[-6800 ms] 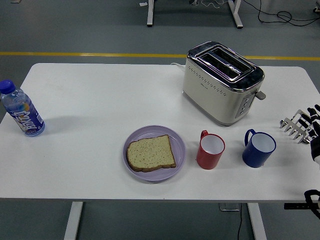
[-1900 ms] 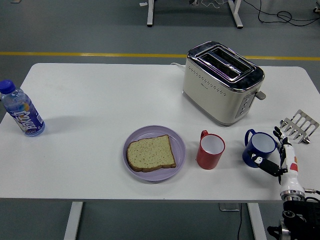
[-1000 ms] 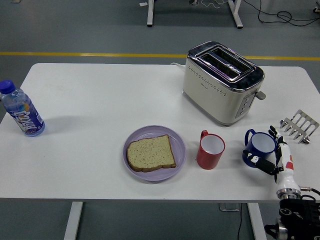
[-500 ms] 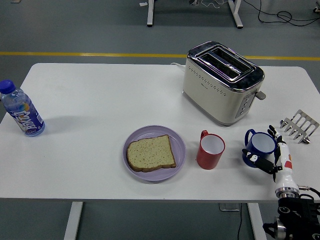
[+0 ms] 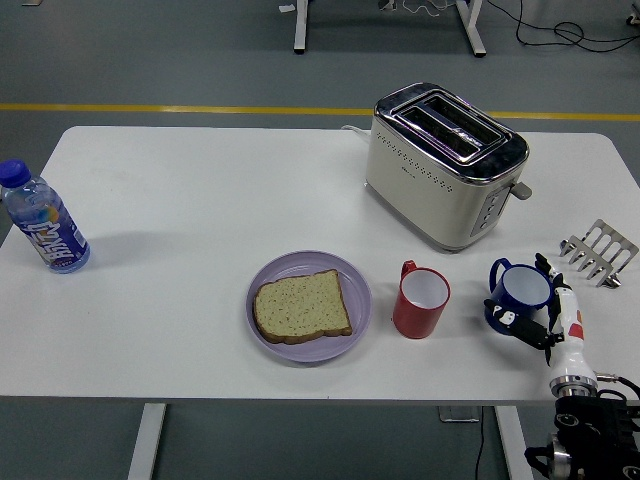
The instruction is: Pick up the cup,pour liquid into bread,place the cup on the desk
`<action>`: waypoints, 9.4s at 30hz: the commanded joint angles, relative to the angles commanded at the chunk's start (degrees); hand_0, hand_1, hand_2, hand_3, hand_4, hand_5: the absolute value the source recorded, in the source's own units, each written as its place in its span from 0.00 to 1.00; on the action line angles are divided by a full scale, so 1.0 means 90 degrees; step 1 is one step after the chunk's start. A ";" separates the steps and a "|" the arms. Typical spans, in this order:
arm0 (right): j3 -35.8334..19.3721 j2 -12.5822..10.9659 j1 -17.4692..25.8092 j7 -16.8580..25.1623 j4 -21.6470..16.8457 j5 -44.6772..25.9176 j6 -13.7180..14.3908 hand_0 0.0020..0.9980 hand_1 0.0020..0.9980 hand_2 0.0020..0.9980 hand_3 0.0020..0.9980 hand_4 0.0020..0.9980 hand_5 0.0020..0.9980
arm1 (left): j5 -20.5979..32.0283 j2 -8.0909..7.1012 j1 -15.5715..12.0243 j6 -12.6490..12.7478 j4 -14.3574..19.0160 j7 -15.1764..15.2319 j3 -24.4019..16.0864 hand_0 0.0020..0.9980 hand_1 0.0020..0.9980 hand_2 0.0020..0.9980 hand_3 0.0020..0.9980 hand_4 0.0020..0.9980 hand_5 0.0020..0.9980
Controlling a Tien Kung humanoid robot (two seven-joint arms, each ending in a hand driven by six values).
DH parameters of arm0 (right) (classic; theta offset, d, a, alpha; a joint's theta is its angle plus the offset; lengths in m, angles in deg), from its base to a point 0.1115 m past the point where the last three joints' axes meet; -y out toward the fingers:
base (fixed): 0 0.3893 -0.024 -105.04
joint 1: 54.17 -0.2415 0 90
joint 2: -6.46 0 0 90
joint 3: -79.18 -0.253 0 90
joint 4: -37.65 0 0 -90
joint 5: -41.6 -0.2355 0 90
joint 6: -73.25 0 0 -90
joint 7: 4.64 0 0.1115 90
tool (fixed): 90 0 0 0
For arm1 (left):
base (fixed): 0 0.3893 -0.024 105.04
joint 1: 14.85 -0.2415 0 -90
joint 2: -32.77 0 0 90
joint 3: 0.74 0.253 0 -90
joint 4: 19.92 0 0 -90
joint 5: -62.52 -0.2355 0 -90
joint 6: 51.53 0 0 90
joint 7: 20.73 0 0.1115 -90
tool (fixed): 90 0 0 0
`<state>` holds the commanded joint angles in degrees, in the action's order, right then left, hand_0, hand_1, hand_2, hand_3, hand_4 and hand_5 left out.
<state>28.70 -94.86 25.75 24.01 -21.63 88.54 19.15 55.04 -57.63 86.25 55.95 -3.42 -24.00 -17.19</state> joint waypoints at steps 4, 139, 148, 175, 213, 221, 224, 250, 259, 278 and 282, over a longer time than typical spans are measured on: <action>0.0020 0.0006 -0.0006 0.0020 0.0024 -0.0027 -0.0011 0.94 0.82 0.89 0.89 1.00 0.05 | -0.0040 0.0002 -0.0012 -0.0001 0.0001 -0.0011 -0.0021 0.68 0.69 0.70 0.55 0.25 1.00; -0.1462 -0.0373 0.0070 -0.3202 -0.2603 0.3524 -0.0270 0.29 0.28 0.42 0.46 0.82 0.06 | -0.0030 -0.0012 -0.0013 0.0005 0.0006 -0.0011 -0.0003 0.68 0.69 0.70 0.55 0.25 1.00; -0.1127 -0.0423 -0.0148 -0.3583 -0.3035 0.3882 -0.0339 0.28 0.27 0.42 0.45 0.81 0.06 | 0.0059 -0.0029 0.0012 0.0004 0.0004 0.0028 0.0047 0.68 0.69 0.70 0.55 0.25 1.00; 0.0227 0.0000 -0.1582 -0.4158 -0.2963 0.4824 -0.0475 0.27 0.27 0.42 0.46 0.79 0.06 | 0.0201 -0.0056 0.0047 0.0019 0.0002 0.0085 0.0124 0.69 0.69 0.70 0.55 0.25 1.00; 0.1083 0.0117 -0.2210 -0.4321 -0.2363 0.7672 -0.0279 0.28 0.28 0.42 0.46 0.79 0.05 | 0.0177 -0.0048 0.0032 0.0028 0.0002 0.0067 0.0097 0.69 0.69 0.70 0.55 0.25 1.00; 0.1263 0.0081 -0.2388 -0.4416 -0.2251 0.8416 -0.0392 0.28 0.28 0.42 0.46 0.79 0.05 | 0.0203 -0.0048 0.0030 0.0030 0.0003 0.0078 0.0110 0.69 0.69 0.70 0.55 0.25 1.00; 0.1337 0.0070 -0.2469 -0.4450 -0.2205 0.8665 -0.0466 0.29 0.28 0.43 0.46 0.79 0.05 | 0.0198 -0.0049 0.0032 0.0030 0.0002 0.0076 0.0107 0.69 0.69 0.70 0.55 0.25 1.00; 0.1713 -0.0031 -0.2944 -0.4522 -0.1851 0.9228 -0.0358 0.31 0.29 0.43 0.46 0.79 0.05 | 0.0192 -0.0046 0.0032 0.0033 0.0000 0.0068 0.0096 0.69 0.69 0.70 0.55 0.25 1.00; 0.1777 -0.0060 -0.2967 -0.4523 -0.1795 0.9228 -0.0290 0.32 0.29 0.43 0.47 0.78 0.05 | 0.0138 -0.0043 0.0006 0.0036 0.0000 0.0050 0.0063 0.68 0.69 0.70 0.55 0.25 1.00; 0.1697 -0.0150 -0.2812 -0.3992 -0.2225 0.8169 -0.0145 0.33 0.30 0.43 0.47 0.77 0.03 | 0.0055 -0.0045 -0.0034 0.0031 0.0003 0.0024 0.0018 0.69 0.69 0.70 0.55 0.25 1.00; 0.1693 -0.0177 -0.2784 -0.3751 -0.2409 0.7244 -0.0229 0.33 0.30 0.43 0.47 0.77 0.03 | 0.0087 -0.0043 -0.0027 0.0033 0.0002 0.0034 0.0034 0.69 0.69 0.70 0.55 0.25 1.00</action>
<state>43.94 -96.46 0.69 -9.75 -43.31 153.74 17.09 55.83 -58.01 86.01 56.25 -3.40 -23.70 -16.88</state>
